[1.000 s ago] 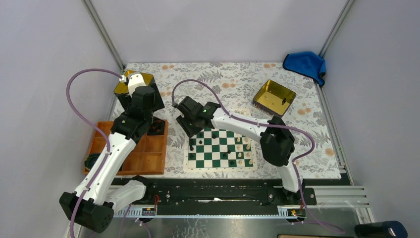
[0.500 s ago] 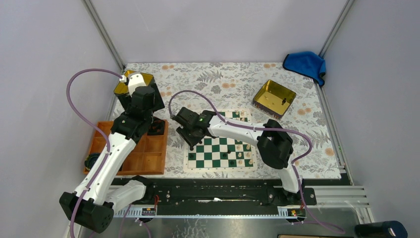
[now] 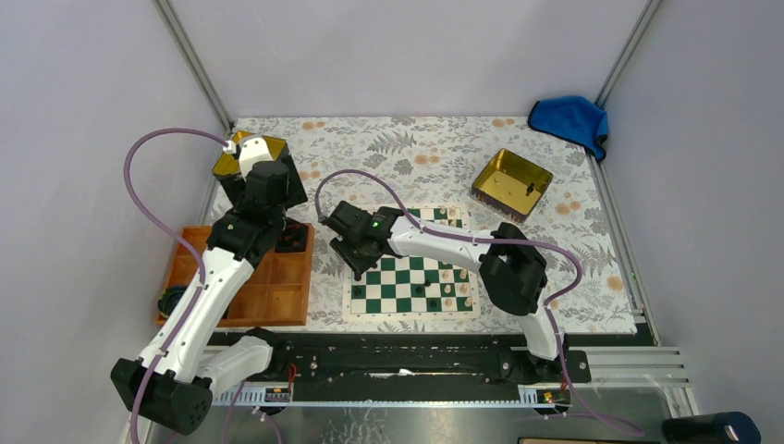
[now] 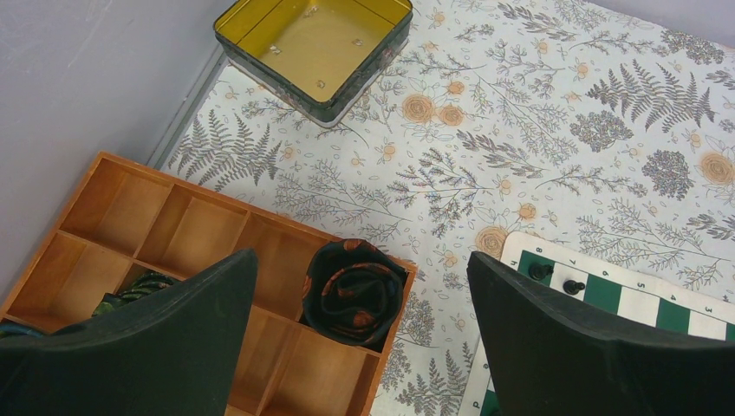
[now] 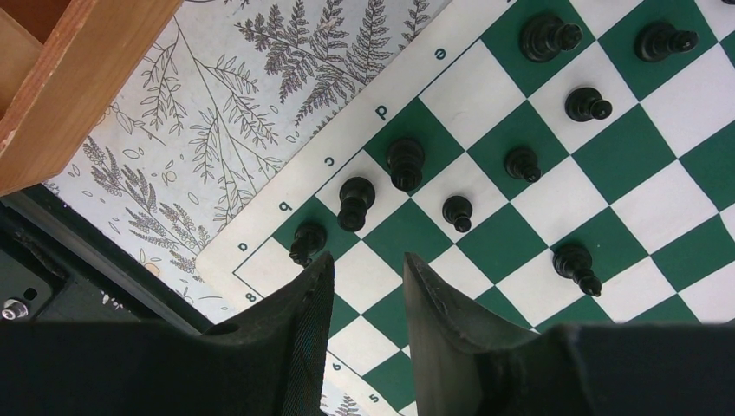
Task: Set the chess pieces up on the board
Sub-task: Move the chess piece to the chessboard.
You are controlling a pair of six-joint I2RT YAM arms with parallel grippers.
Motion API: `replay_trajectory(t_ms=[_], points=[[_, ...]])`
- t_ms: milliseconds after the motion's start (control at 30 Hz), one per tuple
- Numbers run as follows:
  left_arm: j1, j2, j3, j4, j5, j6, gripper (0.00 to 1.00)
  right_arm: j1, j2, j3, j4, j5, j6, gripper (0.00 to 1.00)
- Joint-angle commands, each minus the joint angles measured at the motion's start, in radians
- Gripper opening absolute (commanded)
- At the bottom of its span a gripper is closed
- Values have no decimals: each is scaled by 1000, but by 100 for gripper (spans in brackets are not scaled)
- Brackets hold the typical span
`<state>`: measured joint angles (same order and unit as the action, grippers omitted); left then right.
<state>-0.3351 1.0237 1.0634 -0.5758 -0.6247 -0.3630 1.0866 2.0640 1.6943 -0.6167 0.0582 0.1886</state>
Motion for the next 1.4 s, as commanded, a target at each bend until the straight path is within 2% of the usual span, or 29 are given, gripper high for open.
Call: replay_trajectory(t_ms=[0, 1367], points=[[-5, -13, -7, 45, 0, 1, 99, 13, 4, 22, 11, -29, -17, 41], [-5, -32, -13, 49, -23, 13, 99, 15, 105, 94, 14, -83, -26, 39]])
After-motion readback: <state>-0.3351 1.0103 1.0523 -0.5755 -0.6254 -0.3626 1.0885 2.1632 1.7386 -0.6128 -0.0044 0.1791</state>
